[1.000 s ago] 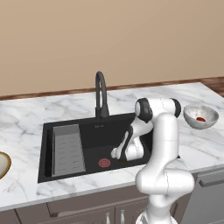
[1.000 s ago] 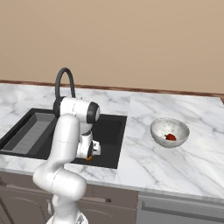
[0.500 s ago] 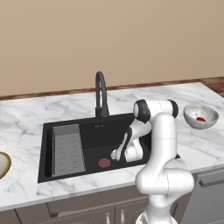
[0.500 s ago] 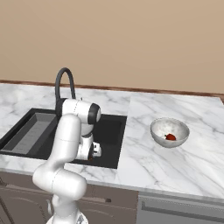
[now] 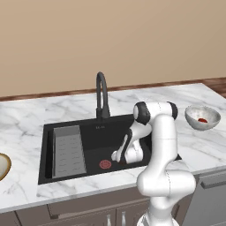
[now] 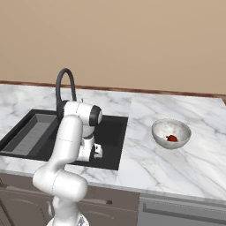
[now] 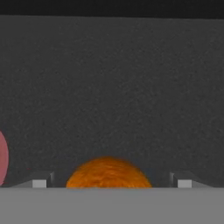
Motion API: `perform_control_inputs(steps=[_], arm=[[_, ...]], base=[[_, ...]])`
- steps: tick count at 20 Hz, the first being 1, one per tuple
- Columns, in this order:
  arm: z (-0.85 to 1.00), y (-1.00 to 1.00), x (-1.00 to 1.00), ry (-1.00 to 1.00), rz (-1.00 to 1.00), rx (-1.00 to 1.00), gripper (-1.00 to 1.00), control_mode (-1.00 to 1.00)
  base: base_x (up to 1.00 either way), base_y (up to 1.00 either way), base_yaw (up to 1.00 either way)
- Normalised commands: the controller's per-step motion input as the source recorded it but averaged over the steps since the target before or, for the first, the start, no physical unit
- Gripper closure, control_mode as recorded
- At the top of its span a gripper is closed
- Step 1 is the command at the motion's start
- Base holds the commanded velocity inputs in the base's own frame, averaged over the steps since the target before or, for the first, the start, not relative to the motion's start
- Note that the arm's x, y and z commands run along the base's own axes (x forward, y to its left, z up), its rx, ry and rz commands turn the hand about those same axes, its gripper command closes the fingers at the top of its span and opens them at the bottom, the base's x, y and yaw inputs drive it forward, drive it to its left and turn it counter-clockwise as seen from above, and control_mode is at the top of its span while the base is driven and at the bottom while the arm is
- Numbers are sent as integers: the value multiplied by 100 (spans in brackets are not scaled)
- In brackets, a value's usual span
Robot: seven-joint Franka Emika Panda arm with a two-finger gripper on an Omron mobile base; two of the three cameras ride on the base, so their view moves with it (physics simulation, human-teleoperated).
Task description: Pick the bell peppers from the cabinet and place them in one bowl. Pick the tangerine from the sink and place it in the other bowl.
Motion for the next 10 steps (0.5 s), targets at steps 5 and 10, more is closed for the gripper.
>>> perform_control_inputs(steps=[5,10], arm=[[-7,0,6,0,0,0,-100,-100],[0,0,0,0,0,0,-100,-100]], base=[[0,0,0],[0,0,0]])
